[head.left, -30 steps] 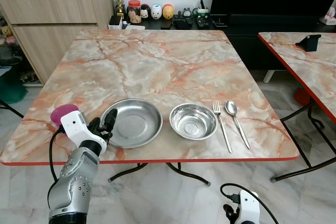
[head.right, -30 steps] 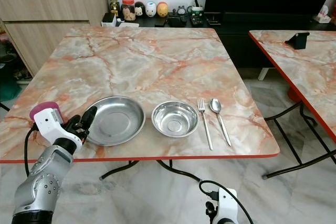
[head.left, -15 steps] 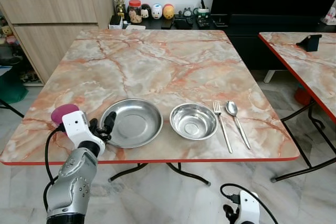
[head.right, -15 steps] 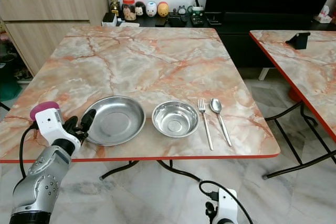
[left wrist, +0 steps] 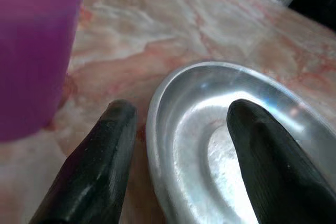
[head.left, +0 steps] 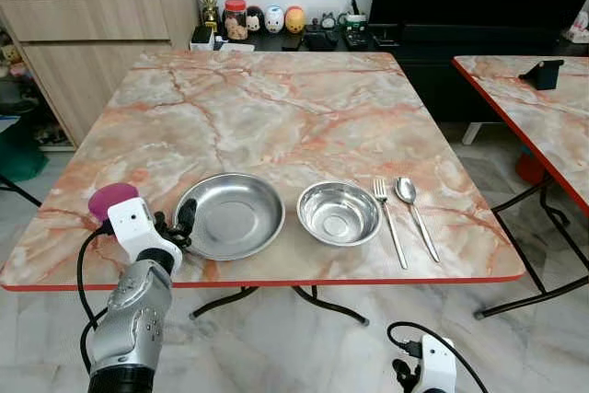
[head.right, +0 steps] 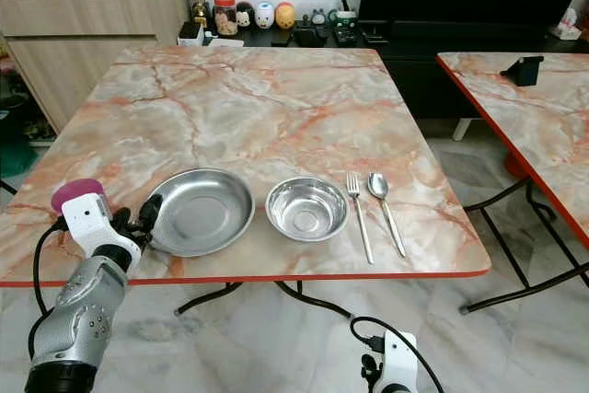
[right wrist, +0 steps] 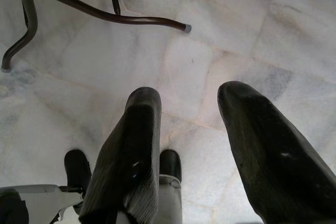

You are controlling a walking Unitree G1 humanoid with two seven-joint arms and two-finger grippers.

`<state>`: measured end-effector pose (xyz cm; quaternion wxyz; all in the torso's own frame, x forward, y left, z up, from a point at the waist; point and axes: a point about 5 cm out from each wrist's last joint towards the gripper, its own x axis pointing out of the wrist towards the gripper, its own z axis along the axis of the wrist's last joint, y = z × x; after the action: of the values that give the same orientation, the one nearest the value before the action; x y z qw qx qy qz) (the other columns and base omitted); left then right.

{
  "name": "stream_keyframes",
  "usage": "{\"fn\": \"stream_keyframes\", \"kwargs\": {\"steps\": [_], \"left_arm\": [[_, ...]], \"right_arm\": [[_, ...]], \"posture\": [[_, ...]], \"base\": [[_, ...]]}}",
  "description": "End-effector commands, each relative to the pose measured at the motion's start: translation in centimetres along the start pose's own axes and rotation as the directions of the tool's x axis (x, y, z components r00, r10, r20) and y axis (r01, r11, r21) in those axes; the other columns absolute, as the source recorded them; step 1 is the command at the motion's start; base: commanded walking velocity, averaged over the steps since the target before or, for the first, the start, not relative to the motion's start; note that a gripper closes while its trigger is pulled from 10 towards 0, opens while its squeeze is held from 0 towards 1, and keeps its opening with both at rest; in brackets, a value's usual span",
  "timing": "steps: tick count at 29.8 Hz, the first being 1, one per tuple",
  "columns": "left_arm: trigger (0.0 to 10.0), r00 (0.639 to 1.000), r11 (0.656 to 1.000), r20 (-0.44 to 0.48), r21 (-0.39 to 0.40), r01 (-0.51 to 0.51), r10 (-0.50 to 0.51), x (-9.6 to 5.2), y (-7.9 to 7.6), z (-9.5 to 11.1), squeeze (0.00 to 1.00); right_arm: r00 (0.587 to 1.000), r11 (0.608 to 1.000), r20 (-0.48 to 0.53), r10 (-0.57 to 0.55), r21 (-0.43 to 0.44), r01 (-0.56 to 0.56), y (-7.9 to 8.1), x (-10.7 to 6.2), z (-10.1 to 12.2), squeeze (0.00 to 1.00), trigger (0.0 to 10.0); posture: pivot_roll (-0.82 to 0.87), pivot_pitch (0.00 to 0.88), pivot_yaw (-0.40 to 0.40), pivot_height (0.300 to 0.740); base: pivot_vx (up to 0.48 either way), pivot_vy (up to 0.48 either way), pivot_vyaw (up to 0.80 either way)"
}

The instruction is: Setting the table

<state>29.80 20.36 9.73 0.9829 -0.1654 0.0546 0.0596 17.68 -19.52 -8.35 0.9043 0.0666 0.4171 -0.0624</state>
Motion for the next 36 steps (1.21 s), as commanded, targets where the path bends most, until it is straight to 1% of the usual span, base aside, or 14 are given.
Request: {"fn": "stream_keyframes", "kwargs": {"steps": [1,12,14,17,27,36], "left_arm": [[10.0,1.000,1.000,0.003,0.012,-0.008,0.008,0.23,-0.11,-0.07,0.00],[10.0,0.999,0.999,0.016,0.037,-0.037,0.036,0.60,0.23,-0.28,0.00],[10.0,0.999,0.998,0.006,0.042,-0.037,0.037,0.60,0.21,-0.44,0.00],[10.0,0.999,0.997,-0.026,0.073,-0.033,0.035,0.66,0.22,-0.99,0.00],[10.0,0.998,0.995,-0.014,0.080,-0.052,0.054,0.90,0.14,-0.86,0.00],[10.0,0.997,0.992,-0.028,0.102,-0.070,0.074,1.10,0.25,-0.94,0.00]], "right_arm": [[1.000,1.000,0.006,-0.003,0.008,0.003,-0.12,0.01,0.12,0.00,10.0],[1.000,1.000,0.007,0.000,0.007,0.000,-0.11,0.02,0.16,0.00,10.0],[1.000,1.000,0.008,0.001,0.007,-0.001,-0.12,0.01,0.15,0.00,10.0],[1.000,1.000,0.008,0.002,0.007,-0.002,-0.12,0.01,0.15,0.00,10.0],[1.000,1.000,0.008,0.005,0.005,-0.005,-0.10,0.01,0.15,0.00,10.0],[1.000,1.000,0.008,0.007,0.003,-0.007,-0.09,0.01,0.15,0.00,10.0]], "posture": [[0.06,0.000,-0.038,0.740],[0.06,0.000,-0.037,0.740],[0.06,0.000,-0.037,0.740],[0.06,0.000,-0.038,0.740],[0.06,0.000,-0.038,0.740],[0.06,0.000,-0.038,0.740]], "base": [[0.000,0.000,0.00],[0.000,0.000,0.00],[0.000,0.000,0.00],[0.000,0.000,0.00],[0.000,0.000,0.00],[0.000,0.000,0.00]]}}
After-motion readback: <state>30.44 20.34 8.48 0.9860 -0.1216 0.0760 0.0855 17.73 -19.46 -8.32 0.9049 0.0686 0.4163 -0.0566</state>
